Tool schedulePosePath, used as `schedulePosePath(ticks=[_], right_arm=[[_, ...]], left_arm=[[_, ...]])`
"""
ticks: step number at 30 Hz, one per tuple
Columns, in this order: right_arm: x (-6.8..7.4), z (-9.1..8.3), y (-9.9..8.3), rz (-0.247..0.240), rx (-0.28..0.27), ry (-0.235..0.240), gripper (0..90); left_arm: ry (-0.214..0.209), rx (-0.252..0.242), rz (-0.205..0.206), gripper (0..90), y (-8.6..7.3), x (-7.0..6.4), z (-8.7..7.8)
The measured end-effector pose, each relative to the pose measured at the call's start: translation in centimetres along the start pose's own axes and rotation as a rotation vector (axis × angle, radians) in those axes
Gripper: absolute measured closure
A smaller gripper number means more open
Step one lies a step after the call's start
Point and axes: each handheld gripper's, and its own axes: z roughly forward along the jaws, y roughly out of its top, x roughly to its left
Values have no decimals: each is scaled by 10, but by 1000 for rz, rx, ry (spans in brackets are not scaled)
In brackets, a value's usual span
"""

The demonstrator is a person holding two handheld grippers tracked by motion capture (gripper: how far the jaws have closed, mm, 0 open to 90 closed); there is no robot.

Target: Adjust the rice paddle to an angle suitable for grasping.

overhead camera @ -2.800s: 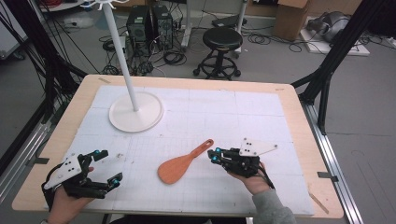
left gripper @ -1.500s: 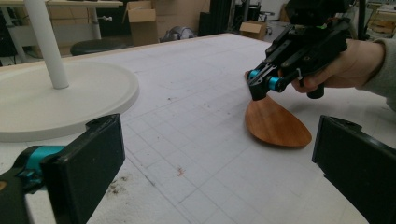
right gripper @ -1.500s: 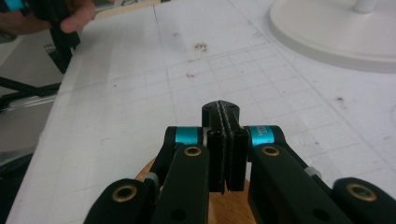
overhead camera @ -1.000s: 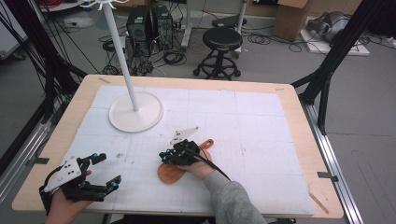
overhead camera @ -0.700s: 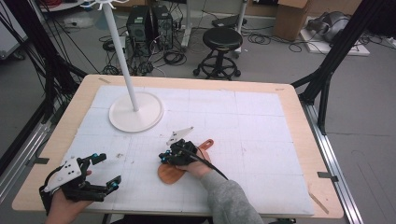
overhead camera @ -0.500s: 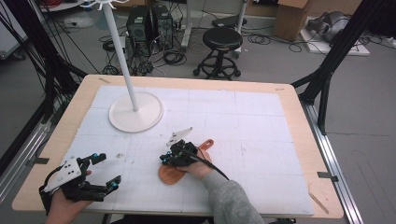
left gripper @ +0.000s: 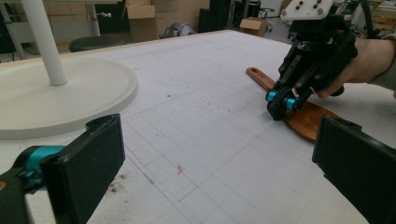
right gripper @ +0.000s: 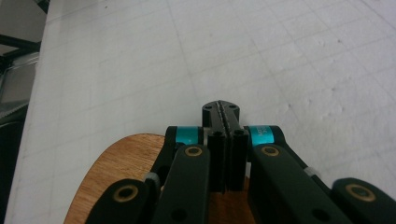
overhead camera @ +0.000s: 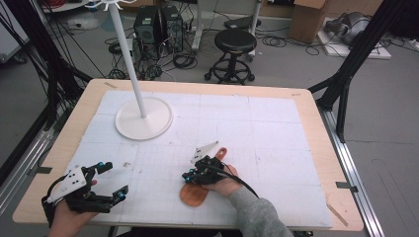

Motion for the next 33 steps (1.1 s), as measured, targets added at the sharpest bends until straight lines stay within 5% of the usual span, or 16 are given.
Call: schedulePosePath(ticks=[14,33], right_arm=[[14,-30,-31,-17,1,-29,895],[23,-85,-86,45,-24,-102,894]], left_arm=[[-58,8,24,30,6,1,23],[-101,5,45,30,12,0,47]])
